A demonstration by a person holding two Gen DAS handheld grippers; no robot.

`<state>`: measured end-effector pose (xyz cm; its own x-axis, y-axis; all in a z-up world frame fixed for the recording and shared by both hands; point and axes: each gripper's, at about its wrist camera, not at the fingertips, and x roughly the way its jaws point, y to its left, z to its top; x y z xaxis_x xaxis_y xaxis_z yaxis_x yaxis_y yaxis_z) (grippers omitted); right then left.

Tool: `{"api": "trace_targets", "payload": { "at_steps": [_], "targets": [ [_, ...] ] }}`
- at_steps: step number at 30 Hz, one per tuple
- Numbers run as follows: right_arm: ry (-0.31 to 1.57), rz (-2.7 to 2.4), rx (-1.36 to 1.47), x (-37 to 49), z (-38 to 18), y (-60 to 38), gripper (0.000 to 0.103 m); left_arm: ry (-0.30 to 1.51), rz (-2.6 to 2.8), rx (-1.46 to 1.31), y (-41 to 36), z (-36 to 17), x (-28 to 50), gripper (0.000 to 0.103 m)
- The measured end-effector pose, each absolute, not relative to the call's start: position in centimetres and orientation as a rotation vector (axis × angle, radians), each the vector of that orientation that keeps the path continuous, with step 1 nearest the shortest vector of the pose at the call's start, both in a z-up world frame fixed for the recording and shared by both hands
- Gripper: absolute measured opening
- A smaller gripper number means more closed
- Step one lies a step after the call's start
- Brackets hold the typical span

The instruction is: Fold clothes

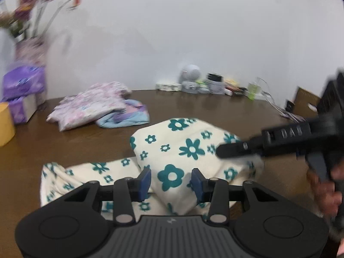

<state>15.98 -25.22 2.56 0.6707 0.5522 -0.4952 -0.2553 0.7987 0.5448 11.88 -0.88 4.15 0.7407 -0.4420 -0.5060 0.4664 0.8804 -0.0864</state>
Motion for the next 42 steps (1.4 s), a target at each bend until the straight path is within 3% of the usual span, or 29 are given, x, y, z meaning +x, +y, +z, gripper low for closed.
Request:
{"api": "trace_targets", "payload": {
  "at_steps": [8,15,23,30,42],
  "targets": [
    [0.718,0.349,0.099,16.3,7.8,-27.8,0.026,0.572,-0.654,0.277,-8.1,3.8,13.4,0.035],
    [0.681,0.254,-0.181,15.7,9.4,-27.6,0.026,0.589,-0.71,0.264,-13.4,2.4,15.0,0.036],
    [0.574,0.23,-0.466,14.0,9.4,-22.7,0.026,0.605,-0.64,0.145,-7.1,4.0,14.0,0.043],
    [0.556,0.241,-0.53,13.4,9.3,-19.0,0.026,0.625,-0.594,0.109,-1.8,3.6,13.6,0.047],
    [0.58,0.387,-0.541,12.5,7.3,-13.6,0.03,0.656,-0.615,0.097,-0.3,2.9,12.1,0.047]
  ]
}}
